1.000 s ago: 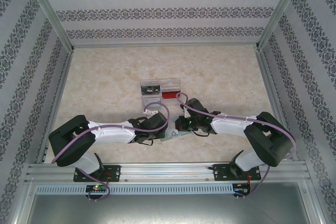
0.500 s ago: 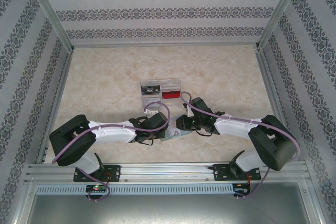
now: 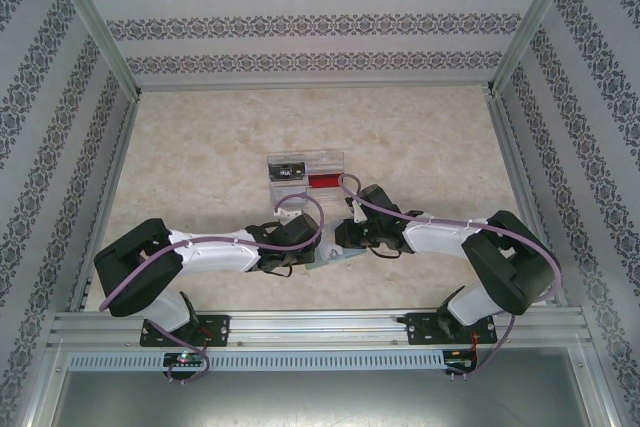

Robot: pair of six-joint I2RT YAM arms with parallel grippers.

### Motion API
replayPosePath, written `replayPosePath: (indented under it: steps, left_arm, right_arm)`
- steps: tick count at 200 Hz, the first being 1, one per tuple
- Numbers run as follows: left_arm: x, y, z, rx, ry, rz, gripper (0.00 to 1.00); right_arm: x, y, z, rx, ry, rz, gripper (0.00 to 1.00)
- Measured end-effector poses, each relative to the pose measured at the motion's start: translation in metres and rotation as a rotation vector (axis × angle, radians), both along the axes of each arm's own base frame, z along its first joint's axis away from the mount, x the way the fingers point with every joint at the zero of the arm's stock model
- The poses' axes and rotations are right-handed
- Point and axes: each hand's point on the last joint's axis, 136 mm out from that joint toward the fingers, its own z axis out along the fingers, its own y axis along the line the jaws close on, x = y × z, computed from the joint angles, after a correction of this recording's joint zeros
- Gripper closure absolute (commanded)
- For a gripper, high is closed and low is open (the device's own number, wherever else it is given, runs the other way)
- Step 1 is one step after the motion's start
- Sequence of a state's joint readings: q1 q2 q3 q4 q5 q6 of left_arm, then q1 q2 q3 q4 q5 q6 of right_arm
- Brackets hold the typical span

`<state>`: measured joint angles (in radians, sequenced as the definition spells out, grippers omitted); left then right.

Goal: Take the credit cards out of the card holder

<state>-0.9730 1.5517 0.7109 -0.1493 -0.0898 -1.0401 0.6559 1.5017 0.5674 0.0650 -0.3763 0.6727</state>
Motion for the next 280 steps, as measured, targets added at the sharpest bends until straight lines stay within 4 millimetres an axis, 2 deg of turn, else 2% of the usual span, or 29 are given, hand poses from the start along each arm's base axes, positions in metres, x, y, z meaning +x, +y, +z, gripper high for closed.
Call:
replayPosePath:
  steps: [6,66,144,165,185,197,214,220,229,245,253,267,280]
  left_arm:
    - [0.000,0.000,0.000,0.000,0.000,0.000,1.00]
    - [0.000,0.000,0.000,0.000,0.000,0.000,1.00]
    - [0.000,0.000,0.001,-0.001,-0.001,0.000,1.00]
    - [-0.001,0.001,0.002,-0.007,-0.001,-0.002,1.00]
    - [-0.003,0.001,0.008,-0.014,-0.008,-0.015,0.98]
    - [-0.002,0.001,0.015,-0.025,-0.022,-0.021,0.90]
    - [-0.002,0.003,0.033,-0.045,-0.056,-0.037,0.57]
    - [-0.001,0.003,0.040,-0.056,-0.070,-0.034,0.49]
    - [0.000,0.007,0.052,-0.067,-0.096,-0.028,0.44]
    - [0.001,0.016,0.075,-0.083,-0.150,-0.012,0.19]
    - [0.001,0.022,0.087,-0.092,-0.180,-0.001,0.09]
    - [0.001,0.034,0.109,-0.115,-0.235,0.025,0.00]
    - [-0.001,0.050,0.127,-0.139,-0.292,0.054,0.00]
  right_arm:
    - [0.000,0.000,0.000,0.000,-0.002,0.003,1.00]
    - [0.006,-0.006,0.008,0.019,-0.018,-0.022,1.00]
    - [0.023,-0.049,0.022,0.015,-0.077,-0.156,1.00]
    - [0.025,-0.056,0.031,0.021,-0.101,-0.176,1.00]
    - [0.025,-0.059,0.048,0.036,-0.155,-0.182,1.00]
    - [0.026,-0.061,0.059,0.040,-0.194,-0.182,1.00]
    - [0.026,-0.062,0.072,0.026,-0.247,-0.174,1.00]
    - [0.025,-0.061,0.076,0.018,-0.266,-0.164,1.00]
    - [0.025,-0.058,0.083,0.000,-0.295,-0.143,1.00]
    - [0.025,-0.051,0.097,-0.028,-0.358,-0.104,1.00]
    - [0.026,-0.047,0.105,-0.045,-0.396,-0.079,1.00]
    - [0.027,-0.036,0.122,-0.068,-0.476,-0.027,1.00]
    - [0.029,-0.026,0.136,-0.086,-0.549,0.025,1.00]
